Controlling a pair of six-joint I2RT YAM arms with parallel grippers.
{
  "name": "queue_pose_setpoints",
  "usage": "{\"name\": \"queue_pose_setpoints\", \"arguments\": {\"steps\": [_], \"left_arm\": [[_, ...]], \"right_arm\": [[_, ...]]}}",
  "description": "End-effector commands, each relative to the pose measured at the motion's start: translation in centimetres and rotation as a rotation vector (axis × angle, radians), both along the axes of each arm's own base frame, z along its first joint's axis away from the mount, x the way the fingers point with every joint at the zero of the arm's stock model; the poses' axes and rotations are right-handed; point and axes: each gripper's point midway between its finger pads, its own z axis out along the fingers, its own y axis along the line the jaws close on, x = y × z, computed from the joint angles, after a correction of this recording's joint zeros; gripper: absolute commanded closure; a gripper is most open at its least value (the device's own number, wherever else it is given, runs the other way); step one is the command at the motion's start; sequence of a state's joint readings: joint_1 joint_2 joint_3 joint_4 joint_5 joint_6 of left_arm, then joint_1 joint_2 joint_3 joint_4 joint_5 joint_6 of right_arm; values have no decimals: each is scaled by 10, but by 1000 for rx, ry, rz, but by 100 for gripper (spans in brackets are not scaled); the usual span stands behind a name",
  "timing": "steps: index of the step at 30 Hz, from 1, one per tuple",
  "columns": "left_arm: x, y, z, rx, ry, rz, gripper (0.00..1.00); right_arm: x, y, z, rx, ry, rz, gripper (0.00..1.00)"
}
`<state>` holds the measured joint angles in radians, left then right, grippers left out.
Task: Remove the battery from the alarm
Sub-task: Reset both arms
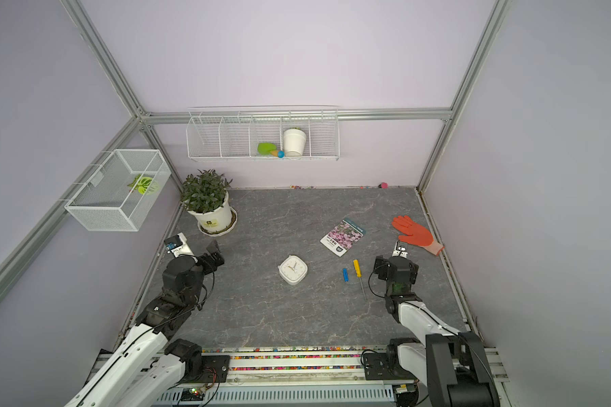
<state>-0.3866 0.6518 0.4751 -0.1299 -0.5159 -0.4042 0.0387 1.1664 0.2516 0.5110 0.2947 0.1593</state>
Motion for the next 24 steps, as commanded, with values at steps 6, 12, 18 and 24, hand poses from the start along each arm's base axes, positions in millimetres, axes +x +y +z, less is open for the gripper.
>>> {"name": "queue_pose_setpoints", "arguments": {"steps": [6,12,18,24], "left_arm": [[-4,35,-6,83,-12,149,0],[0,62,-24,92,20,252,0],[8,81,-47,153,-19,302,0],[32,62,-62,227,-29,150,0]], "right_arm": [[43,22,15,-48,-189,149,2],[56,10,2,-19,-89,73,1],[64,14,4,-34,-100,100,1],[64,14,4,-30,-86,97,1]]}}
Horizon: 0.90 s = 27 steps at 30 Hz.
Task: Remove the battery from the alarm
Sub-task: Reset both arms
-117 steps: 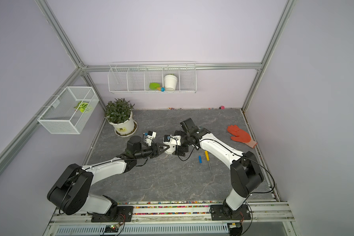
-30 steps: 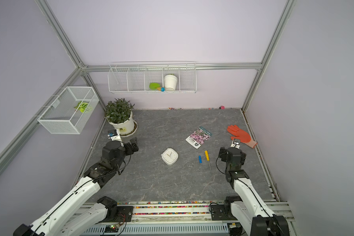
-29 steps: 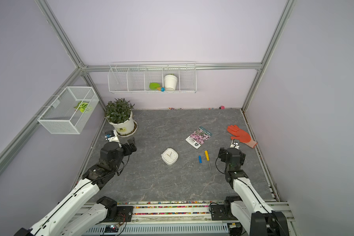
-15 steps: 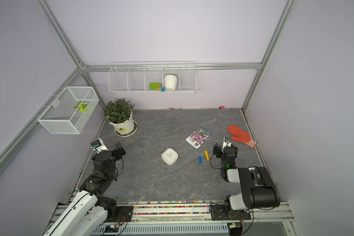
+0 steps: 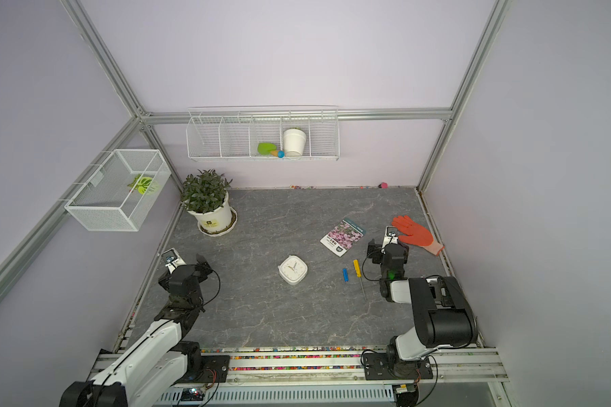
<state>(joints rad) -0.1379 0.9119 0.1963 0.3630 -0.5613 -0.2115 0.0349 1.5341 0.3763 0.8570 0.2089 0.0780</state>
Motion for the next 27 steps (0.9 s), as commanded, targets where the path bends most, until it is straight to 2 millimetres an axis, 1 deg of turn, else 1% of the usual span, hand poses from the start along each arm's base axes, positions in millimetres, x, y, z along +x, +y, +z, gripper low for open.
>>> {"name": "queue_pose_setpoints", "arguments": {"steps": [1,4,5,8,10,12,14,16,19,20,23,27], "left_arm": [[27,-17,26,46,-94,-123,0],[41,-26,21,70,-99,-176,0],[47,-28,24,77,-119,-195,0],[62,-37,24,92,-129,-249,0],[69,-41,24,99,-147,-275,0],[75,-37,15,78,-151,-282,0],[79,-32,-5,56,-130,-277,0],[83,-33,1,75,-177,-284,0],[91,-33,-8,38,-83,-293,0],[97,-31,-7,42,-84,-284,0],[98,-28,-11,4,-60,-294,0],[98,-27,-10,7,-62,-292,0]], "right_arm": [[1,-1,5,3,-4,-9,1],[1,-1,4,4,0,-6,1],[1,-1,5,2,-2,-6,1],[1,0,4,2,1,-4,1],[1,-1,4,1,2,-6,1],[1,-1,4,2,1,-6,1],[1,-1,4,3,0,-7,1],[1,-1,4,1,0,-5,1],[1,-1,4,1,2,-7,1],[1,-1,5,1,-1,-7,1],[1,-1,4,1,2,-8,1],[1,-1,5,1,-2,-7,1]]}}
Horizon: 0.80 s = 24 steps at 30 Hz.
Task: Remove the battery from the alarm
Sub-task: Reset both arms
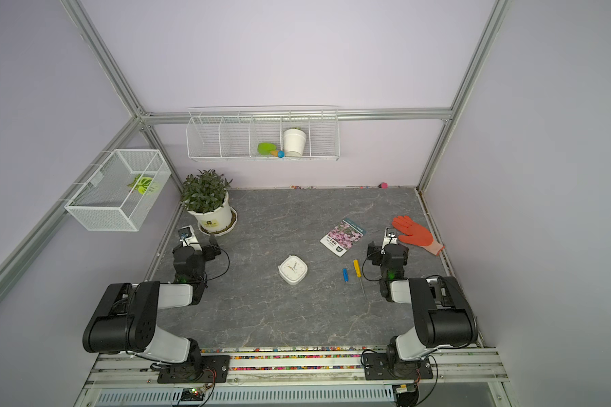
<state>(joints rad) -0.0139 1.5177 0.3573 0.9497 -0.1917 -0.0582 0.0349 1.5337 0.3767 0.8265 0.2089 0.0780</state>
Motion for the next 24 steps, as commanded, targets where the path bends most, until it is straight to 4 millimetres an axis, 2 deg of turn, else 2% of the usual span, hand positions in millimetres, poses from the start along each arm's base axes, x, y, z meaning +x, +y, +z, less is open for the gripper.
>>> {"name": "queue_pose_setpoints", "arguments": {"steps": [1,7,24], "left_arm": [[0,-4,-5,-18,27,-22,0],[0,-4,-5,-16,27,-24,0],[0,-4,-5,-17,28,-23,0]], "right_arm": [[4,-1,11,0,-31,-7,1],[7,7,10,-13,-15,43,1],[6,7,11,-11,-13,39,1]]}}
